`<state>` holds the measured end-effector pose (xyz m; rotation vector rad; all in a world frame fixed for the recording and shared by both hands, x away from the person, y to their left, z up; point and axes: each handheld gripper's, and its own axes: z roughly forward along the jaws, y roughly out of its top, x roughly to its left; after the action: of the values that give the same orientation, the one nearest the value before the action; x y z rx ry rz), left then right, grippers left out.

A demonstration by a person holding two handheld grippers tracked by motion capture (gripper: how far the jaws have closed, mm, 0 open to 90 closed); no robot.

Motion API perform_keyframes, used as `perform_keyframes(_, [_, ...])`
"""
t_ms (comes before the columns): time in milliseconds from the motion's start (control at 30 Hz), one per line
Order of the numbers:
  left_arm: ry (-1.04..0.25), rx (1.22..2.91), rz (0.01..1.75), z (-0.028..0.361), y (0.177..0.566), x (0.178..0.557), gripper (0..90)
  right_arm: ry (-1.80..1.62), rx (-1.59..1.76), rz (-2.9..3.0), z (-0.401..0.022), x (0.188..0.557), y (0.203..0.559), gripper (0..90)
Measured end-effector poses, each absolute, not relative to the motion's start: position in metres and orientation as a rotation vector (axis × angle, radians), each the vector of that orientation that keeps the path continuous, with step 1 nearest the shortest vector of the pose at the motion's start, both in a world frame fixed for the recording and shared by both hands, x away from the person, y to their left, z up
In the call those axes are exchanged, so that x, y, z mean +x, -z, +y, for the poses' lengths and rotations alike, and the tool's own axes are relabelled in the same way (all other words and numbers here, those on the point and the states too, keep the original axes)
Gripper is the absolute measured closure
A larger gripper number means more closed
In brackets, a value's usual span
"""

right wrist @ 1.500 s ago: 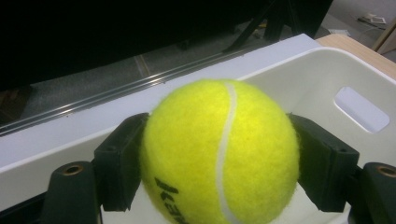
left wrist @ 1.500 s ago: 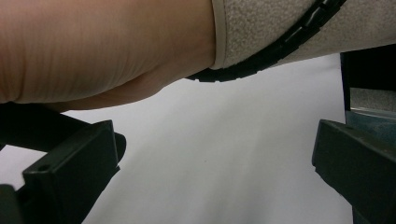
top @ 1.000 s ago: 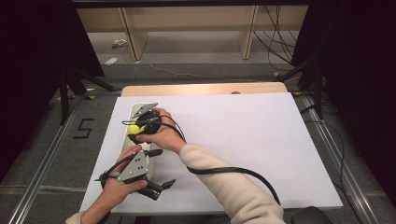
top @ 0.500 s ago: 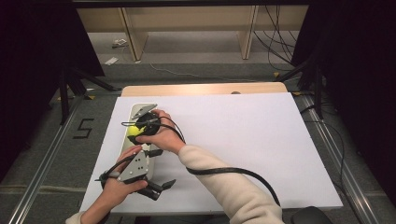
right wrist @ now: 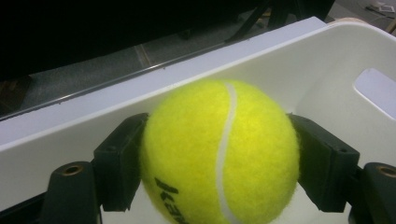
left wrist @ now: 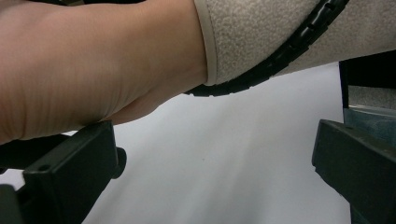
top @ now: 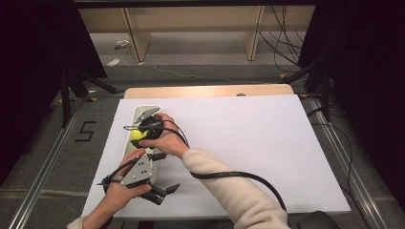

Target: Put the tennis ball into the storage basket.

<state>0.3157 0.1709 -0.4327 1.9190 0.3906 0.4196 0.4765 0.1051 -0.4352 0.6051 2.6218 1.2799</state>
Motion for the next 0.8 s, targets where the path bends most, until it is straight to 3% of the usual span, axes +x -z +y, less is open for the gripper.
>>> perform_keyframes(800, [-0.417,1.922,0.389,0.1708,0.4331,0.3158,0.0,-1.284,0.599,2.614,0.1052,0.4784,0.4367,25.7])
